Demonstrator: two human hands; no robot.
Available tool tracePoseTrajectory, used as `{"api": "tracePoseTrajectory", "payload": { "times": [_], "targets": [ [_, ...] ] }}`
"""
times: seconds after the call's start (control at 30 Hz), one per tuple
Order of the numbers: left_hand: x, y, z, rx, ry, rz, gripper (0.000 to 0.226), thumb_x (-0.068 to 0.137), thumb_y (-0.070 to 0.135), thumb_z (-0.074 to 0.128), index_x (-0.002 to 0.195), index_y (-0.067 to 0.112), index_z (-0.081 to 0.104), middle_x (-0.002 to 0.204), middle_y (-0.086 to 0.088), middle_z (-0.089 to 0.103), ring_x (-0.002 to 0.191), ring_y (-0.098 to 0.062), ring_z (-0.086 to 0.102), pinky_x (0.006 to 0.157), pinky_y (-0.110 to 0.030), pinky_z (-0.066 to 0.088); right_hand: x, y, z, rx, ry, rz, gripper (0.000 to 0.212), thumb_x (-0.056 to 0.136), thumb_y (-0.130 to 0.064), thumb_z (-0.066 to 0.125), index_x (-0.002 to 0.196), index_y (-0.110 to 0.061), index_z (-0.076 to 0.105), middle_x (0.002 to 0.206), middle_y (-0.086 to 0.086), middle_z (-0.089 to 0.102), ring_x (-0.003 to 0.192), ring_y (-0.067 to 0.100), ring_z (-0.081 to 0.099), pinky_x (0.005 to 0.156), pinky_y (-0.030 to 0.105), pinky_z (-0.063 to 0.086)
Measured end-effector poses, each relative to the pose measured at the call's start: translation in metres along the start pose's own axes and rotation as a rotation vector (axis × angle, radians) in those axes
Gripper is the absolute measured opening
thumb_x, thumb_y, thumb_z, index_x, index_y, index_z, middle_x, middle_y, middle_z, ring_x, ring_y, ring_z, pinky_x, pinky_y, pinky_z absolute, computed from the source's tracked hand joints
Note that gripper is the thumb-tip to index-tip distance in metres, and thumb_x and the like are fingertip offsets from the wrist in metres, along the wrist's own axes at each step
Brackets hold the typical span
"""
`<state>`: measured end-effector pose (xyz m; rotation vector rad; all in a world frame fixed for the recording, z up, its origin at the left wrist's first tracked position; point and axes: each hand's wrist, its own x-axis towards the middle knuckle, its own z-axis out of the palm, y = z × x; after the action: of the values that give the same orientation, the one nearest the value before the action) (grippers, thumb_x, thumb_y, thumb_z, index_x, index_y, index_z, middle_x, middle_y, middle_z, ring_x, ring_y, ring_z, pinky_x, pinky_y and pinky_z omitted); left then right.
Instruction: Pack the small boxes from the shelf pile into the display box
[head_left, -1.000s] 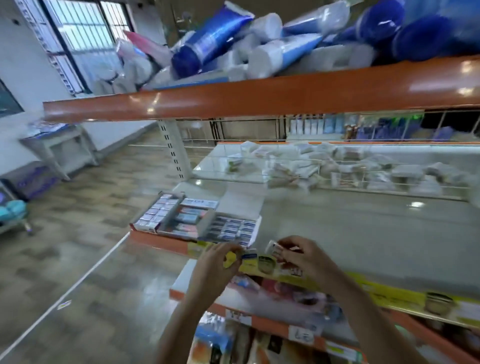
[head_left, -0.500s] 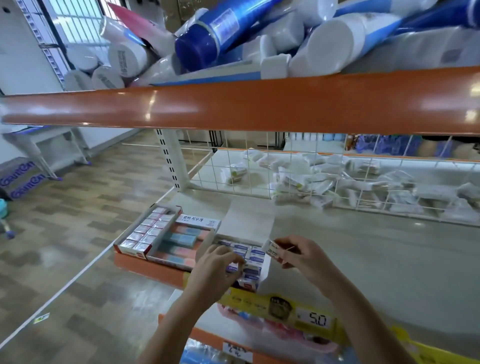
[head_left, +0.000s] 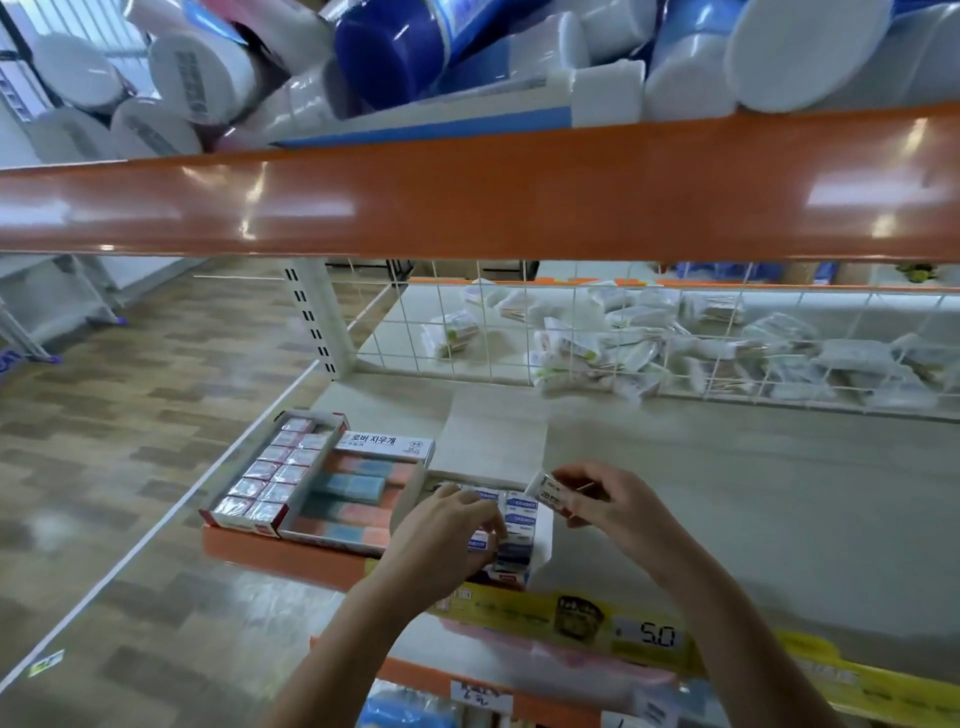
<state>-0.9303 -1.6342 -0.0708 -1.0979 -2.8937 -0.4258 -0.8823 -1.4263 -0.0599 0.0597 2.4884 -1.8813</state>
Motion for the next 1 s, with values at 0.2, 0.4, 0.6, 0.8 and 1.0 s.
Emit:
{"api": "tracePoseTrajectory", "payload": {
  "times": [0.2, 0.4, 0.6, 0.8, 1.0],
  "targets": [
    [0.008, -0.011, -0.001, -0.012, -0.052, 0.101, 0.015, 0.084, 0.033, 0.064, 0.099, 0.032, 0.066, 0.114, 0.013, 0.061, 0.112, -0.008, 0.044, 0.089, -0.022, 0.038, -0.003, 0.000, 0.011, 0.029, 0.090, 0.024, 0.018, 0.089, -0.009, 0.059, 0.096, -0.026, 0.063, 0.094, -0.001, 0.068, 0.082, 0.011, 0.065, 0.071, 0.020, 0.055],
    [0.015, -0.012, -0.001, 0.078, -0.089, 0.199, 0.016, 0.085, 0.031, 0.061, 0.101, 0.027, 0.065, 0.113, 0.010, 0.060, 0.112, -0.013, 0.046, 0.088, -0.025, 0.037, -0.005, 0.002, 0.018, 0.008, 0.159, 0.050, 0.019, 0.089, -0.013, 0.060, 0.095, -0.030, 0.063, 0.096, -0.004, 0.068, 0.084, 0.009, 0.066, 0.072, 0.021, 0.055],
    [0.010, -0.016, 0.000, 0.010, -0.025, 0.205, 0.017, 0.091, 0.034, 0.050, 0.105, 0.030, 0.058, 0.116, 0.011, 0.059, 0.115, -0.011, 0.045, 0.089, -0.024, 0.040, -0.008, 0.002, 0.019, -0.031, 0.186, 0.059, 0.020, 0.089, -0.012, 0.059, 0.101, -0.028, 0.063, 0.096, -0.006, 0.068, 0.081, 0.005, 0.066, 0.068, 0.017, 0.053],
    [0.013, -0.013, -0.002, 0.089, -0.086, 0.212, 0.019, 0.090, 0.032, 0.052, 0.107, 0.025, 0.059, 0.117, 0.005, 0.056, 0.114, -0.015, 0.044, 0.091, -0.028, 0.038, -0.009, -0.007, 0.017, -0.090, 0.220, 0.025, 0.027, 0.089, -0.013, 0.060, 0.092, -0.039, 0.059, 0.093, -0.012, 0.067, 0.079, 0.001, 0.064, 0.068, 0.017, 0.053],
    [0.008, -0.020, -0.011, 0.022, -0.114, 0.239, 0.027, 0.090, 0.042, 0.054, 0.115, 0.031, 0.059, 0.125, 0.009, 0.054, 0.120, -0.012, 0.040, 0.094, -0.026, 0.035, 0.007, -0.025, 0.026, -0.180, 0.226, -0.019, 0.021, 0.088, -0.015, 0.061, 0.099, -0.032, 0.064, 0.092, -0.017, 0.066, 0.081, -0.006, 0.061, 0.064, 0.007, 0.043]
  ]
}}
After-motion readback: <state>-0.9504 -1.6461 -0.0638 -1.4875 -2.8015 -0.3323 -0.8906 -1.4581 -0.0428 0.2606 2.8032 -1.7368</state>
